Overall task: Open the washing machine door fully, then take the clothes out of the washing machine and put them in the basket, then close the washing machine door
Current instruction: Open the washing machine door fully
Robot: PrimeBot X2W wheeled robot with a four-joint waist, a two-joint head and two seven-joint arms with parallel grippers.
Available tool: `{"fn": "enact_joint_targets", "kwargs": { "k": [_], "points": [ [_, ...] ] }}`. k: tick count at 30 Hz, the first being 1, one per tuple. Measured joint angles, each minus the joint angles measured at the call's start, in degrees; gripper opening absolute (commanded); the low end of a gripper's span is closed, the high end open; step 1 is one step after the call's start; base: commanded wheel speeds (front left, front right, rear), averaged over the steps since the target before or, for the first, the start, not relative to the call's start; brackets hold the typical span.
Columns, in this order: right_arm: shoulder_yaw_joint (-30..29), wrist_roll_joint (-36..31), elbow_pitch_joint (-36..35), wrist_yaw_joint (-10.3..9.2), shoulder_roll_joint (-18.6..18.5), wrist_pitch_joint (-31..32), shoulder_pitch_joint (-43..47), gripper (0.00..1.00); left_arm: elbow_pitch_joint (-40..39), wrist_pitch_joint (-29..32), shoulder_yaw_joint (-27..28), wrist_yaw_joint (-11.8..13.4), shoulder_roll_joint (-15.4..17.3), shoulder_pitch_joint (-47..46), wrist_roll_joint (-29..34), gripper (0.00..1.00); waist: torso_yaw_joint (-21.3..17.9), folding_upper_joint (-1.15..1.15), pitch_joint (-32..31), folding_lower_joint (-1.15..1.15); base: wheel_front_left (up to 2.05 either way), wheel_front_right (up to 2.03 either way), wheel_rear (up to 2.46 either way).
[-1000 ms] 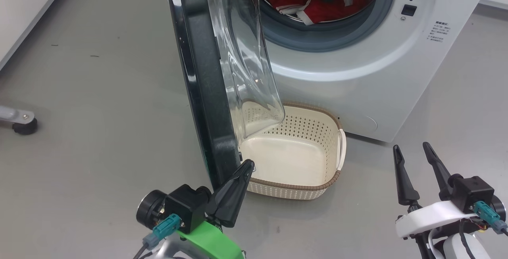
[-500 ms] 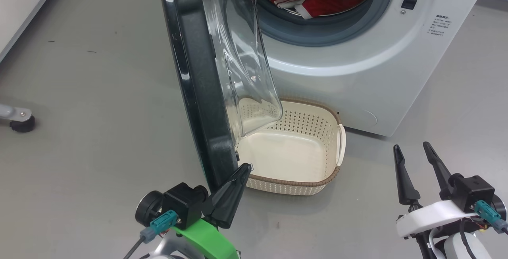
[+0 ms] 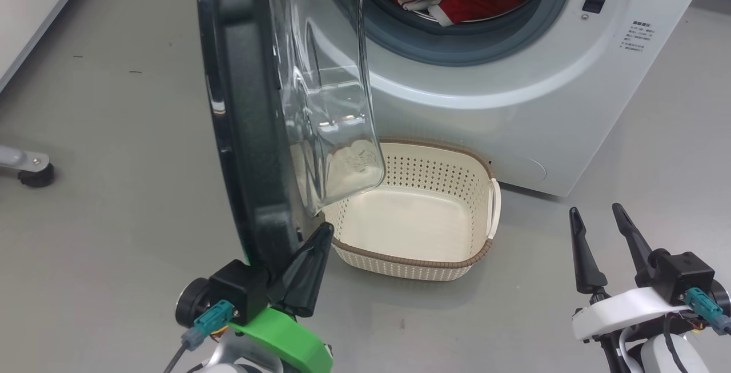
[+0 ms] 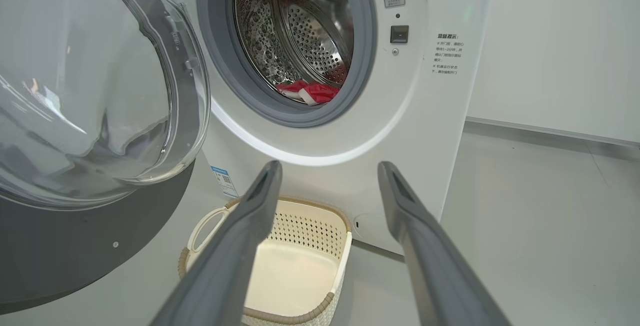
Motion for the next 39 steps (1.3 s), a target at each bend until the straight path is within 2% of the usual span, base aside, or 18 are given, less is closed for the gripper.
{"fn": "enact_joint_targets", "kwargs": {
  "k": [18, 39],
  "points": [
    [-0.76, -0.27, 0.43, 0.16, 0.73, 0.0, -0.04, 1.0, 3.03, -4.21, 6.82, 3.01, -0.34, 1.19, -0.47, 0.0, 0.99, 0.0, -0.67, 0.0, 0.0, 0.0, 0.0],
    [-0.97, -1.1, 0.52, 0.55, 1.1, 0.0, -0.26, 1.0, 6.59, -9.33, 21.41, 3.93, -0.13, 1.12, -1.44, 0.0, 1.23, 0.0, 0.43, 0.0, 0.0, 0.0, 0.0]
  ]
}}
